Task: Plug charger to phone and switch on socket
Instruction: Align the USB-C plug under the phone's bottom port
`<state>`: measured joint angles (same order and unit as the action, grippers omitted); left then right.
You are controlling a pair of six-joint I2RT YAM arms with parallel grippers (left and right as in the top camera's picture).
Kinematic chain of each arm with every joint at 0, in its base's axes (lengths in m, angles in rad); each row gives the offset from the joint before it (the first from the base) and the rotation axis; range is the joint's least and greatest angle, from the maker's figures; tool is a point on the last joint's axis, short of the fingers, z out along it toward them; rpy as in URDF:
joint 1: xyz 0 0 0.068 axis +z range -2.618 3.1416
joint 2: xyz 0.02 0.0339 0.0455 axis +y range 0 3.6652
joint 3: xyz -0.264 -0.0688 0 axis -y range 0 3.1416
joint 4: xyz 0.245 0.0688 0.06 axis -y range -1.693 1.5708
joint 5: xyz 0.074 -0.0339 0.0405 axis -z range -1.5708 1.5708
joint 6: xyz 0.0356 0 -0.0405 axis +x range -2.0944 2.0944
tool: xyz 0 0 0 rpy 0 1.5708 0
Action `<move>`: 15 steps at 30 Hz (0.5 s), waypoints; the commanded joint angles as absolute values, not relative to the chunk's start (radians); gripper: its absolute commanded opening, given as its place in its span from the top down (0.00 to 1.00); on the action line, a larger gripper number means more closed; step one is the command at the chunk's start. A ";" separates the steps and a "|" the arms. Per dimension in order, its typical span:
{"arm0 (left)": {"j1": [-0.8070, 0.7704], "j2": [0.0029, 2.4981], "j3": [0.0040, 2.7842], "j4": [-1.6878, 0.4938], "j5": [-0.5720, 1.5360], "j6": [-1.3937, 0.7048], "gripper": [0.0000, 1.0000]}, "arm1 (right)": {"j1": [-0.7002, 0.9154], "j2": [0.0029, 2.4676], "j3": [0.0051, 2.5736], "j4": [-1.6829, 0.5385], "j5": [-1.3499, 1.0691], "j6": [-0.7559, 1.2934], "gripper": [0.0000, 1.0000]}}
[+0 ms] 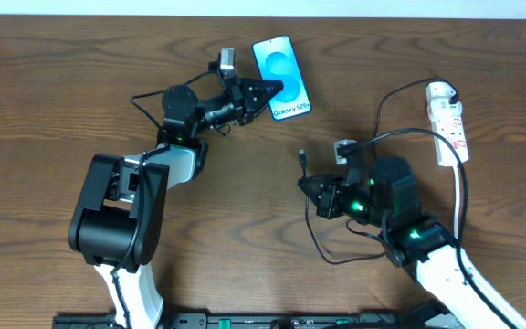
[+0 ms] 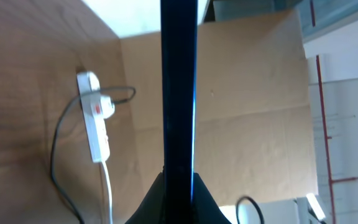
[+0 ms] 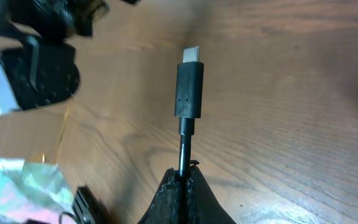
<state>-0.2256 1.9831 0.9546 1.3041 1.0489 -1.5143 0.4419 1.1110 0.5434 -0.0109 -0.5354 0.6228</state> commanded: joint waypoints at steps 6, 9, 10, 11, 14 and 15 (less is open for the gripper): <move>-0.231 1.960 0.958 1.268 1.220 -1.494 0.93 | 0.447 1.145 0.691 -0.162 -0.597 0.418 0.99; -0.231 1.960 0.958 1.268 1.218 -1.494 0.93 | 0.447 1.145 0.720 -0.185 -0.570 0.402 0.99; -0.231 1.960 0.958 1.268 1.217 -1.494 0.93 | 0.447 1.145 0.723 -0.186 -0.558 0.403 0.99; -0.231 1.960 0.958 1.268 1.216 -1.494 0.92 | 0.447 1.145 0.724 -0.186 -0.546 0.403 0.99; -0.231 1.960 0.958 1.268 1.216 -1.494 0.93 | 0.447 1.145 0.724 -0.187 -0.529 0.408 0.99; -0.231 1.960 0.958 1.268 1.216 -1.494 0.93 | 0.447 1.145 0.724 -0.187 -0.529 0.412 0.99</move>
<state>-0.2264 1.9831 0.9546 1.2545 1.1992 -1.5177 0.4419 1.1473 0.7063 -0.1856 -0.5514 0.4355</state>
